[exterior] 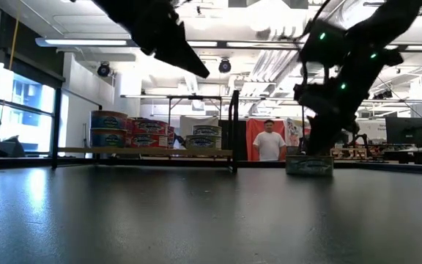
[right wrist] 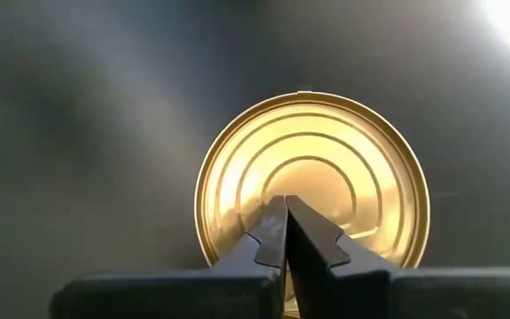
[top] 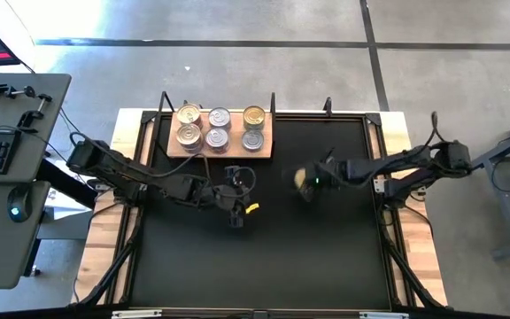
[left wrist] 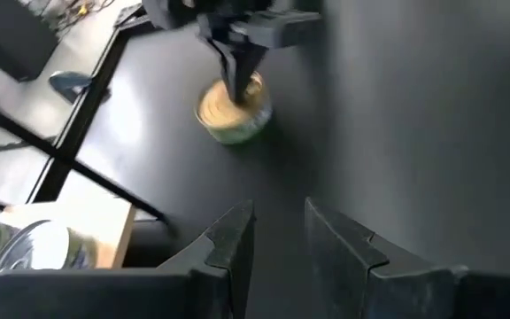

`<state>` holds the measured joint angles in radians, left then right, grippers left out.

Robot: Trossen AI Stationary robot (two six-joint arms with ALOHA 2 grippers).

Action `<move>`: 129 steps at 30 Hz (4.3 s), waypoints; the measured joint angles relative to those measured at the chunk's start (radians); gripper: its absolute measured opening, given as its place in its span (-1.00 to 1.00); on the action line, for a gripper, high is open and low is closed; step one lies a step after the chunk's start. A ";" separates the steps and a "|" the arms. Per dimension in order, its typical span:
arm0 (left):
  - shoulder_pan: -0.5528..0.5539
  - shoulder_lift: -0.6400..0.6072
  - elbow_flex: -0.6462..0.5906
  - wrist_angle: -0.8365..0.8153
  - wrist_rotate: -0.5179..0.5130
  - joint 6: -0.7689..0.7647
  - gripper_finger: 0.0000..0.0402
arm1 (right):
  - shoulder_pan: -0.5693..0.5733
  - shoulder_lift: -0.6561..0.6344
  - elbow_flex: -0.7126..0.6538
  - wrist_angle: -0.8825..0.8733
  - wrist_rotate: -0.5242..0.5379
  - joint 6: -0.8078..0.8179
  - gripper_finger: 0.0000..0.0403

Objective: Stack canned seafood by type on shelf
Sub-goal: Stack the green tuna can on top of the green tuna can on the shelf, then return to Home Position

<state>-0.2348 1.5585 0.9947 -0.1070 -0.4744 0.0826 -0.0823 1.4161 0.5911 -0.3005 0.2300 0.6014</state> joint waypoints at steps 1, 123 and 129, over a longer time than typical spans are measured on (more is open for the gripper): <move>-0.011 -0.001 0.000 0.002 0.000 0.000 -0.54 | 0.041 0.002 -0.002 0.028 -0.007 0.018 -1.00; 0.404 0.045 -0.030 0.173 0.053 0.337 -0.53 | 0.347 -0.016 -0.095 0.789 0.157 -0.328 -1.00; 0.315 -0.115 -0.031 -0.032 0.050 0.176 -0.55 | 0.347 -0.120 -0.095 0.602 0.186 -0.399 -1.00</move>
<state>0.0804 1.4431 0.9638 -0.1392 -0.4248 0.2582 0.2646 1.2964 0.4961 0.3016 0.4163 0.2025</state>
